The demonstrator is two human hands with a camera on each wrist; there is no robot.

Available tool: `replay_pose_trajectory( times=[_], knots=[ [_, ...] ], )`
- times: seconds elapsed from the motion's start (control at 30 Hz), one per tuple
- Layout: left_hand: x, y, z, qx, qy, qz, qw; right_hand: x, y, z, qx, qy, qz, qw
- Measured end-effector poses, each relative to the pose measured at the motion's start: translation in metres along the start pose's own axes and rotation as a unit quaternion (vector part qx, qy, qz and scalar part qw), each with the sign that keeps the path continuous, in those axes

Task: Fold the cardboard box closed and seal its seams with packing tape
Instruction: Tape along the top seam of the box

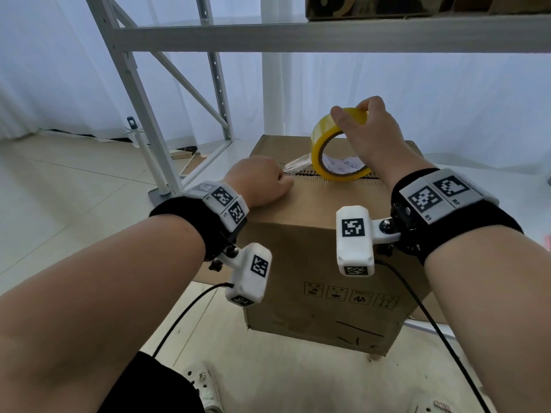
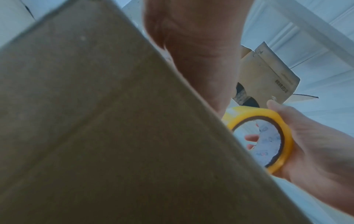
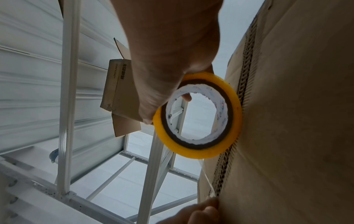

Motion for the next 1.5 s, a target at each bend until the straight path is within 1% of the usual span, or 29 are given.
replay_pose_trajectory(
  times=[0.1, 0.2, 0.27, 0.33, 0.43, 0.5, 0.57, 0.63, 0.7, 0.73, 0.87, 0.93, 1.0, 1.1, 1.17, 1.23, 1.27, 1.33, 1.43, 1.5],
  knots=[
    [0.0, 0.0, 0.005, 0.007, -0.035, -0.007, 0.999, 0.002, 0.001, -0.004, -0.005, 0.001, 0.0, 1.0],
    [-0.006, -0.005, -0.009, 0.013, -0.078, -0.018, 0.997, 0.001, 0.0, -0.006, -0.001, 0.005, -0.002, 1.0],
    [-0.01, -0.009, -0.027, 0.003, -0.058, -0.009, 0.998, -0.002, -0.001, -0.004, 0.011, 0.007, -0.006, 1.0],
    [-0.013, -0.011, -0.044, -0.018, -0.014, 0.02, 1.0, -0.005, -0.002, -0.003, 0.013, 0.013, -0.01, 1.0],
    [-0.014, -0.012, -0.046, -0.022, 0.031, 0.034, 0.999, -0.006, -0.004, -0.004, 0.016, -0.006, -0.013, 1.0],
    [-0.01, -0.006, -0.036, -0.016, 0.04, 0.012, 0.999, -0.006, -0.002, -0.007, 0.018, -0.03, -0.023, 0.999],
    [0.001, 0.0, -0.024, -0.013, 0.036, -0.047, 0.998, -0.006, 0.004, -0.013, 0.011, -0.057, -0.04, 0.997],
    [0.013, 0.004, -0.012, -0.019, 0.02, -0.111, 0.993, -0.008, 0.008, -0.021, -0.019, -0.091, -0.04, 0.995],
    [0.019, 0.008, -0.006, -0.028, 0.001, -0.134, 0.991, -0.007, 0.012, -0.023, -0.042, -0.087, -0.032, 0.995],
    [0.022, 0.01, -0.004, -0.027, -0.004, -0.138, 0.99, -0.007, 0.013, -0.019, -0.035, -0.071, -0.028, 0.996],
    [0.026, 0.01, -0.006, -0.029, -0.008, -0.15, 0.988, -0.003, 0.011, 0.001, 0.04, 0.017, 0.005, 0.999],
    [0.025, 0.01, -0.006, -0.03, -0.014, -0.151, 0.988, -0.005, 0.012, -0.005, 0.034, 0.024, 0.024, 0.999],
    [0.025, 0.009, -0.005, -0.032, -0.02, -0.15, 0.988, -0.008, 0.013, -0.019, 0.004, 0.003, 0.026, 1.0],
    [0.024, 0.007, -0.004, -0.03, -0.024, -0.147, 0.988, -0.019, 0.012, -0.032, -0.03, -0.066, 0.03, 0.997],
    [0.023, 0.006, -0.004, -0.028, -0.023, -0.145, 0.989, -0.031, 0.009, -0.027, -0.032, -0.117, 0.041, 0.992],
    [0.023, 0.005, -0.003, -0.026, -0.022, -0.143, 0.989, -0.041, 0.007, -0.014, -0.029, -0.17, 0.035, 0.984],
    [0.023, 0.005, -0.003, -0.026, -0.02, -0.143, 0.989, -0.043, 0.005, -0.007, -0.029, -0.179, 0.025, 0.983],
    [0.024, 0.005, -0.003, -0.026, -0.016, -0.145, 0.989, -0.045, -0.001, 0.002, -0.031, -0.161, 0.017, 0.986],
    [0.025, 0.006, -0.002, -0.032, -0.013, -0.148, 0.988, -0.047, -0.006, 0.004, -0.027, -0.149, 0.051, 0.987],
    [0.024, 0.005, -0.001, -0.033, -0.014, -0.148, 0.988, -0.048, -0.009, 0.008, -0.005, -0.141, 0.057, 0.988]
  ],
)
Point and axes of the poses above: each hand's wrist, its own y-axis towards the middle knuckle, its own x-axis out of the palm, z = x × y, the point moved 6 cm from there along y, towards the middle knuckle, and after that the axes turned 3 degrees about z, right-handed, at the moved point
